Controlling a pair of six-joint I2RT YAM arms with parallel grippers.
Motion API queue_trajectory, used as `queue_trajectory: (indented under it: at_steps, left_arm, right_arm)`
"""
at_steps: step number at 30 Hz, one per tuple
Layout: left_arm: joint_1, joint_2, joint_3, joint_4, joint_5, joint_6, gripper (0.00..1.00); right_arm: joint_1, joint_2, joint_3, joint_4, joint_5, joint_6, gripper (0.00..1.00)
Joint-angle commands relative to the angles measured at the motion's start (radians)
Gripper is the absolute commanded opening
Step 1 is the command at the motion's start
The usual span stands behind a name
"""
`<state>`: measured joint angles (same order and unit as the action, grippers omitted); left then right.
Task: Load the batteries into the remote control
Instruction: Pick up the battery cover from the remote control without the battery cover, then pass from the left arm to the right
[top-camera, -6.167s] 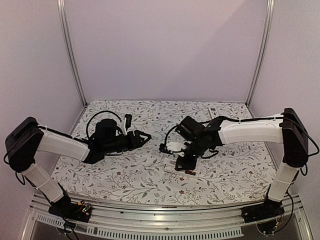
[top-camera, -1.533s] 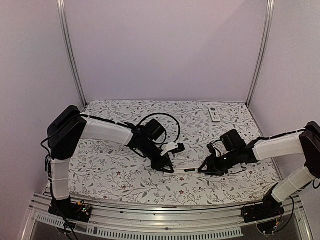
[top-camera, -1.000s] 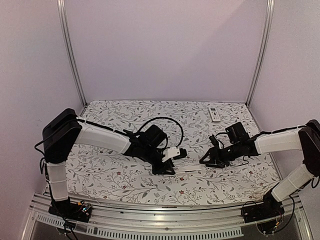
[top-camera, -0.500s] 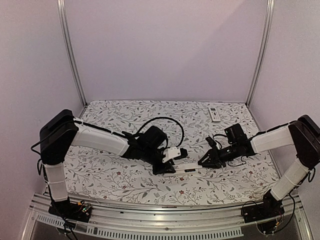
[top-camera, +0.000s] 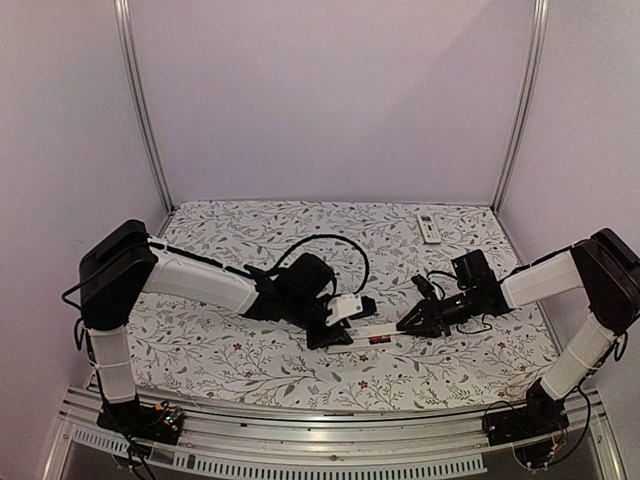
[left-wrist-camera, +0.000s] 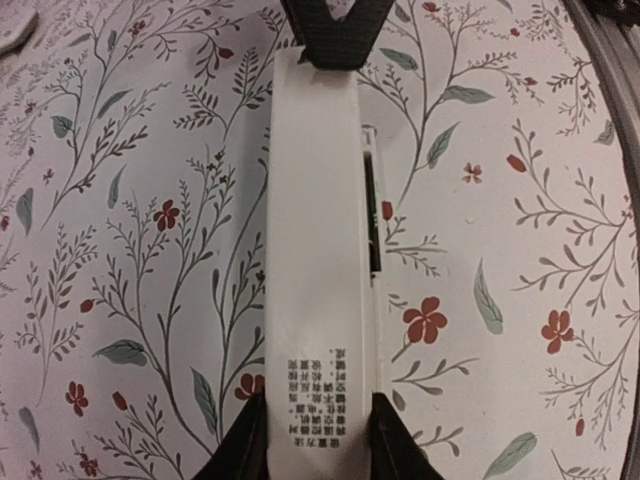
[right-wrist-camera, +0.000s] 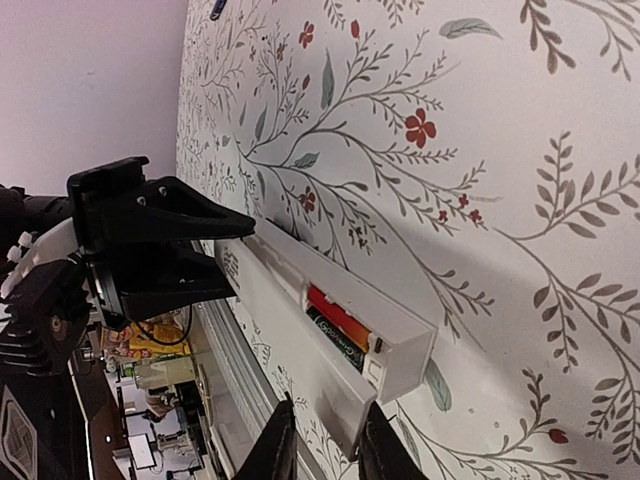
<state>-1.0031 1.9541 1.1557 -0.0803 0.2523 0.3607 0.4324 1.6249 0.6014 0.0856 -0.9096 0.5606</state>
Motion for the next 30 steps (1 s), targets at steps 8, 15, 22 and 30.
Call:
queue_trajectory:
  at_steps: [8, 15, 22, 30]
  left_arm:
    - [-0.02, -0.054, -0.038, 0.06, 0.008, 0.028, 0.14]
    - [-0.022, -0.091, -0.087, 0.125, 0.051, 0.039, 0.15]
    - [-0.025, -0.098, -0.105, 0.142, 0.05, 0.048, 0.34]
    - [-0.011, -0.115, -0.122, 0.119, 0.074, 0.027, 0.63]
  right_arm:
    - [-0.006, -0.014, -0.018, 0.053, -0.06, 0.025, 0.12]
    - [-0.015, -0.022, -0.03, 0.072, -0.087, 0.03, 0.0]
    - [-0.019, -0.041, -0.044, 0.077, -0.108, 0.027, 0.0]
    - [-0.022, -0.035, -0.04, 0.073, -0.116, 0.015, 0.0]
